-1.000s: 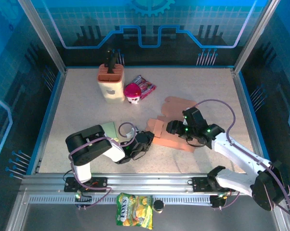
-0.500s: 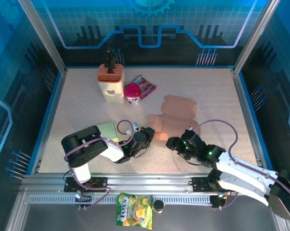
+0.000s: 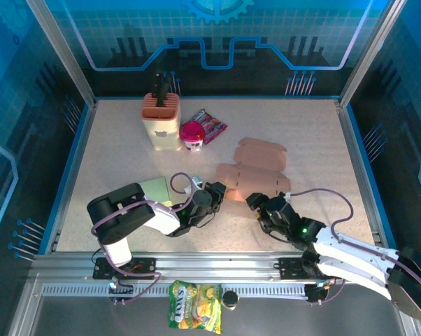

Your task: Fold the paper box

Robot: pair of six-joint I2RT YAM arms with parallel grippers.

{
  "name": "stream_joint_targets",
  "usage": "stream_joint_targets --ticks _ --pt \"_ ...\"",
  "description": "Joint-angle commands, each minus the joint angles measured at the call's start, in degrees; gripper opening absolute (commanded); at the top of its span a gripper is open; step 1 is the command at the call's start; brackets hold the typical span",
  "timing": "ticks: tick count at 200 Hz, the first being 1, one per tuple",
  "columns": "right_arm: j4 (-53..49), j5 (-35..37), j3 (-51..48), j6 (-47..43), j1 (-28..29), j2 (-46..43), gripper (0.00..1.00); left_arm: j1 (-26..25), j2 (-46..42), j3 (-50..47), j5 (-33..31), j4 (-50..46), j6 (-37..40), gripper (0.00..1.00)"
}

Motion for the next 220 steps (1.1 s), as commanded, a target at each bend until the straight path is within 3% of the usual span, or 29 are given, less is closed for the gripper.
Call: stream_joint_targets --ticks 1,33,65,134,166,184,208,220 --pt "7.74 1.26 -0.35 2.02 -1.38 2.4 0.78 -0.36 -1.36 1.24 -0.9 2.98 0.56 0.0" --pt "8.5 1.25 1.51 0.36 -3.84 3.65 0.71 -0.63 -1.35 1.16 -0.81 3.04 0.09 0.0" --pt "6.65 1.17 3.08 -1.16 -5.63 2.87 0.47 -0.79 -1.5 0.73 -0.99 3.52 -0.02 0.0" --pt "6.16 0.05 3.8 -2.63 -9.09 1.46 0.12 -0.94 -1.76 0.73 -0.47 4.28 -0.01 0.0" --pt "5.6 -0.82 4.54 -2.69 -10.59 1.53 0.0 -1.05 -1.81 0.55 -0.32 4.83 0.22 0.0" --pt "6.1 -2.41 5.11 -3.69 -12.12 1.79 0.0 -1.08 -1.98 0.48 0.29 5.76 1.11 0.0" --pt "3.24 -6.41 9.07 -8.06 -15.42 1.47 0.0 -1.21 -4.45 -0.18 2.37 4.06 3.68 0.42" --pt "1.26 -8.68 11.71 -10.93 -17.19 1.21 0.0 -1.42 -7.26 -1.12 3.12 1.45 5.93 0.5"
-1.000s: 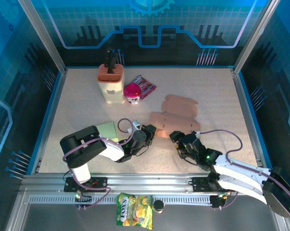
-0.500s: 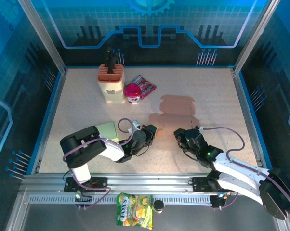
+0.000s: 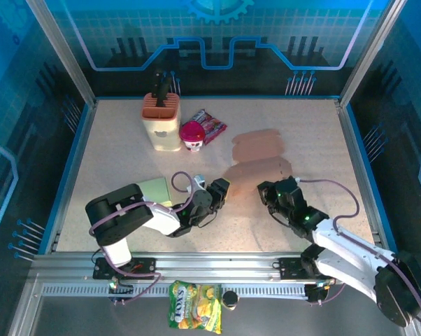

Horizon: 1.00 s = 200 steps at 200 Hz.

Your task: Fold the paper box

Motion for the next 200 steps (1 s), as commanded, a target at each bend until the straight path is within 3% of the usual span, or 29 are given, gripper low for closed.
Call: stream_joint_targets --ticks 1,36,82,116,141,172,200 --pt "-3.1 -3.88 6.21 -6.38 -3.12 -0.59 0.0 -0.55 -6.06 -1.3 1.95 -0.18 4.7 0.51" --pt "-11.17 -11.99 16.14 -14.91 -7.76 -1.59 0.0 -0.63 -20.23 -2.73 2.07 -17.9 13.07 0.58" --pt "-32.48 -18.77 33.49 -24.95 -9.29 -5.88 0.0 -0.72 -41.18 1.55 -2.92 -49.65 26.88 0.58" --pt "-45.92 -22.68 44.62 -28.37 -9.34 -7.85 0.0 -0.63 -51.36 3.01 -4.99 -61.8 32.01 0.59" --pt "-41.33 -25.7 45.16 -27.63 -9.78 -3.9 0.0 -0.54 -52.97 3.66 -4.29 -63.9 34.19 0.57" --pt "-23.33 -31.36 35.62 -21.01 -9.64 4.43 0.0 -0.02 -50.53 5.73 -1.31 -66.74 36.18 0.57" --pt "-16.07 -30.31 28.7 -18.0 -8.89 8.3 0.0 0.93 -50.2 4.31 0.7 -68.6 36.74 0.56"
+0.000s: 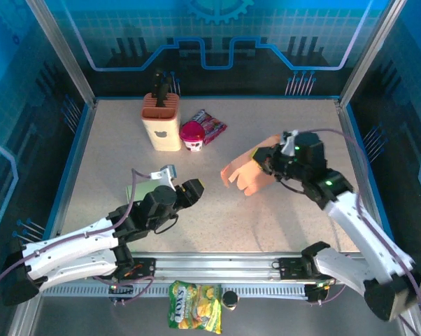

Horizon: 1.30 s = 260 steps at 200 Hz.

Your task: Fold the paper box

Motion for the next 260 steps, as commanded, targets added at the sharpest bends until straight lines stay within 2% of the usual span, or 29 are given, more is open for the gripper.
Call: stream_joint_targets --ticks 1,35,77,99,109,138,164,207,260 --pt "8.39 -1.76 -4.82 3.74 -0.04 1.43 0.0 1.09 0.07 0.45 2.16 -4.5 2.66 0.56" --pt "14.08 -1.25 -7.3 4.26 -0.35 7.28 0.0 2.97 -1.01 -1.7 3.25 -6.43 3.16 0.56" --pt "26.52 -3.05 -9.85 5.99 -0.2 16.28 0.0 4.56 -1.36 -2.86 3.88 -7.13 5.8 0.56" --pt "32.14 -3.03 -12.09 6.02 0.14 18.45 0.0 6.68 -0.28 -3.72 6.87 -5.61 9.47 0.56" --pt "32.99 -2.63 -12.8 5.63 0.35 18.7 0.0 8.25 0.58 -4.22 10.15 -3.92 11.99 0.56" --pt "35.83 -2.36 -15.6 5.37 0.28 18.91 0.0 12.45 5.89 -4.17 17.19 0.86 20.56 0.54" --pt "37.05 -3.71 -16.54 5.22 -0.4 20.05 0.0 14.79 13.9 -2.72 20.58 4.95 28.51 0.49" --pt "40.63 -8.72 -17.13 4.4 -3.0 23.97 0.0 16.04 24.93 2.56 21.34 6.62 36.11 0.5" --pt "43.25 -14.45 -18.85 3.84 -6.56 25.94 0.0 16.14 29.53 4.77 20.48 10.2 46.32 0.52"
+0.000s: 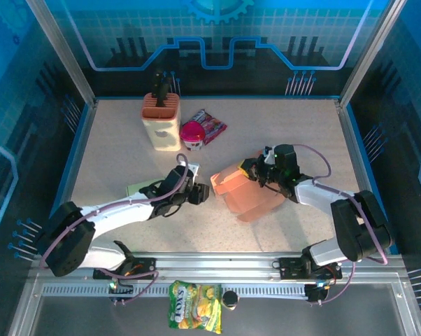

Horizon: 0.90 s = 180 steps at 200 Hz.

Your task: Fold the paper box

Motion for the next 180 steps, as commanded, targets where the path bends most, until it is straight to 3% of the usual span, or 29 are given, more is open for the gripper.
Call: stream_joint_targets --ticks 1,142,180 --pt "2.11 -3.78 -1.39 -1.35 -1.66 0.65 0.0 0.55 2.06 2.36 0.59 2.7 8.05 0.52" --pt "4.27 -13.44 -2.9 -3.92 -7.39 3.96 0.0 1.29 10.54 3.48 5.13 8.79 22.71 0.63" --pt "4.2 -14.38 -2.2 -3.96 -7.55 4.32 0.0 1.29 11.68 2.66 9.52 12.51 25.78 0.63"
